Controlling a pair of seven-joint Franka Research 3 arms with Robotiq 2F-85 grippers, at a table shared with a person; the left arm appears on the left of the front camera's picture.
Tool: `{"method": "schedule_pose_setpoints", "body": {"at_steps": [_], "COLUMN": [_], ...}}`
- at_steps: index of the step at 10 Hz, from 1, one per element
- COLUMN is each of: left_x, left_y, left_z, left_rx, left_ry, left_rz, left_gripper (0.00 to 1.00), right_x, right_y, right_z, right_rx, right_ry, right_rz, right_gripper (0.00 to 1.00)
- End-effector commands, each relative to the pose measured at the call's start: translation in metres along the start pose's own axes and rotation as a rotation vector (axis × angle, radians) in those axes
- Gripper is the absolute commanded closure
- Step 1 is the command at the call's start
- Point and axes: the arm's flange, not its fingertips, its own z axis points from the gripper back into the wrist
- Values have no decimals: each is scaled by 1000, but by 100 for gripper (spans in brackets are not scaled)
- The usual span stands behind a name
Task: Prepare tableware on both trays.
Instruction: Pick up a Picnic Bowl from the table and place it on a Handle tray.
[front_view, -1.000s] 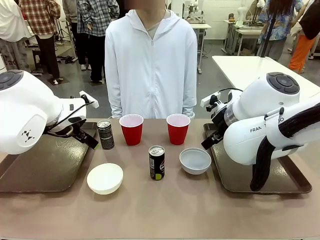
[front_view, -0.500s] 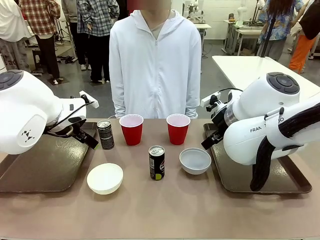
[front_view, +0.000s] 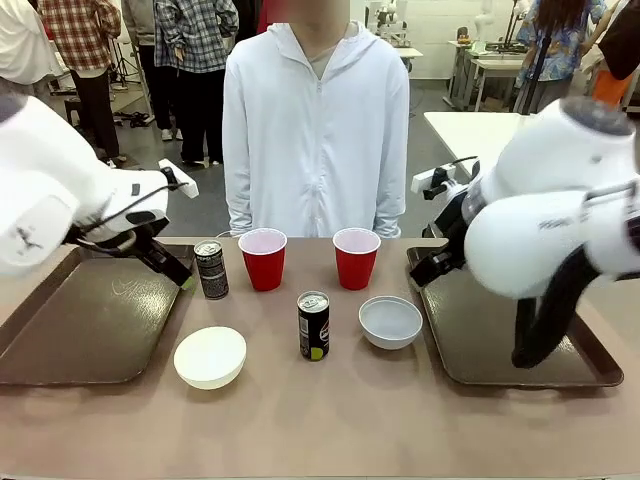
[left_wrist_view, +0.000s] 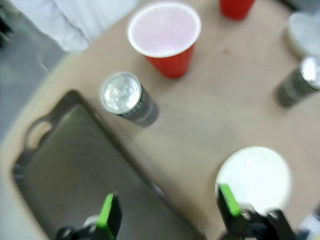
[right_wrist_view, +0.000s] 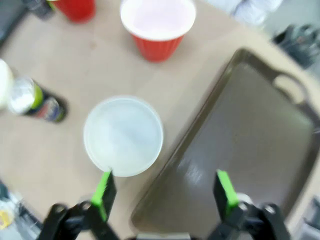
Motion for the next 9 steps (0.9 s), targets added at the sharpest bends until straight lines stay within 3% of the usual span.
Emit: {"method": "schedule_pose_setpoints", "body": {"at_steps": [1, 3, 4, 5, 6, 8, 9], "left_x": [-110, -136, -139, -125, -40, -43, -43], "left_y": [-23, -25, -22, -23, 1, 4, 21], "left_z": [51, 53, 48, 37, 75, 77, 69], "left_rx": [-88, -146, -169, -130, -141, -145, -252], "left_ry": [65, 155, 174, 138, 171, 182, 125], "left_rz": [28, 58, 69, 11, 59, 50, 114], "left_gripper": [0, 0, 0, 0, 0, 0, 0], "right_x": [-119, -162, -163, -138, -53, -56, -53], "right_y": [15, 19, 18, 17, 2, 1, -26], "right_z": [41, 43, 40, 34, 72, 77, 72], "right_rx": [53, 143, 142, -37, 130, 80, 298], "right_ry": [148, 222, 250, 244, 256, 272, 240], "right_rz": [-97, -133, -118, -12, -113, -86, -140], "right_gripper": [0, 0, 0, 0, 0, 0, 0]}}
